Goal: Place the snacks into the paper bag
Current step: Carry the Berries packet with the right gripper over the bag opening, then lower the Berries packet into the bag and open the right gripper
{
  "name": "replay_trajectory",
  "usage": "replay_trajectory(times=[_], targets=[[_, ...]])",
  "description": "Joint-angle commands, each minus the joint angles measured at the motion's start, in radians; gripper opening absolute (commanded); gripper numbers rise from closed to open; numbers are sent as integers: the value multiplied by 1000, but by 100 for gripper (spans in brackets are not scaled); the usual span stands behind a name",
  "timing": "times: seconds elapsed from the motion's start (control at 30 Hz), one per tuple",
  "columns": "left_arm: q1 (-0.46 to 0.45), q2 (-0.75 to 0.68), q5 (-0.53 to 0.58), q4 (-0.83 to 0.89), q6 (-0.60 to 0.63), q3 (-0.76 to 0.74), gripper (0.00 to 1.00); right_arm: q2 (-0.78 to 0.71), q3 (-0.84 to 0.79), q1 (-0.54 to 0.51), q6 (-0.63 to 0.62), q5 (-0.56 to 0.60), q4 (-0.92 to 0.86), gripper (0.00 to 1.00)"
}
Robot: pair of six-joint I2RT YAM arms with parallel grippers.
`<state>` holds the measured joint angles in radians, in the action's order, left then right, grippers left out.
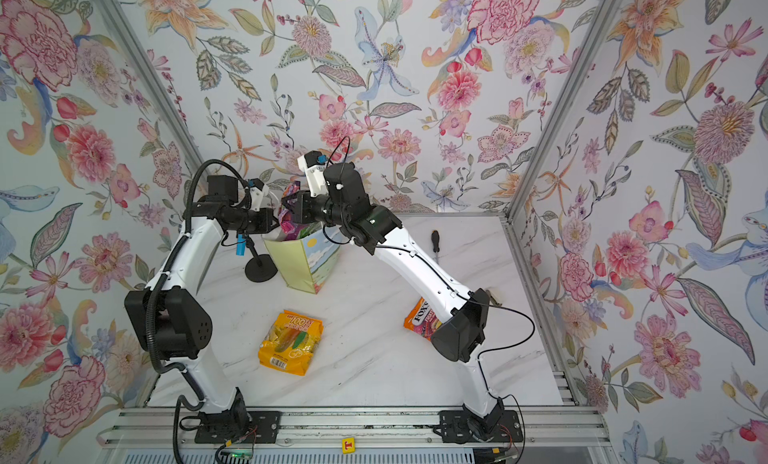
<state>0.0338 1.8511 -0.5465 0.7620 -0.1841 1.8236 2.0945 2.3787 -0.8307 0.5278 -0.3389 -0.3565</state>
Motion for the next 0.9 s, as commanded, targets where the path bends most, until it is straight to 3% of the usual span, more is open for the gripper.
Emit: replay_trajectory(times=[0.0,0.73,0.87], targets=[[16,-51,-15,-15,-6,-10,3,42,82,21,12,-31,-2,0],[16,-47,-13,-15,-5,-10,3,272,215,92,177,-175,16,1],[17,-46,-13,-15,-3,-10,3,202,136,97,109,-58,-47,41]])
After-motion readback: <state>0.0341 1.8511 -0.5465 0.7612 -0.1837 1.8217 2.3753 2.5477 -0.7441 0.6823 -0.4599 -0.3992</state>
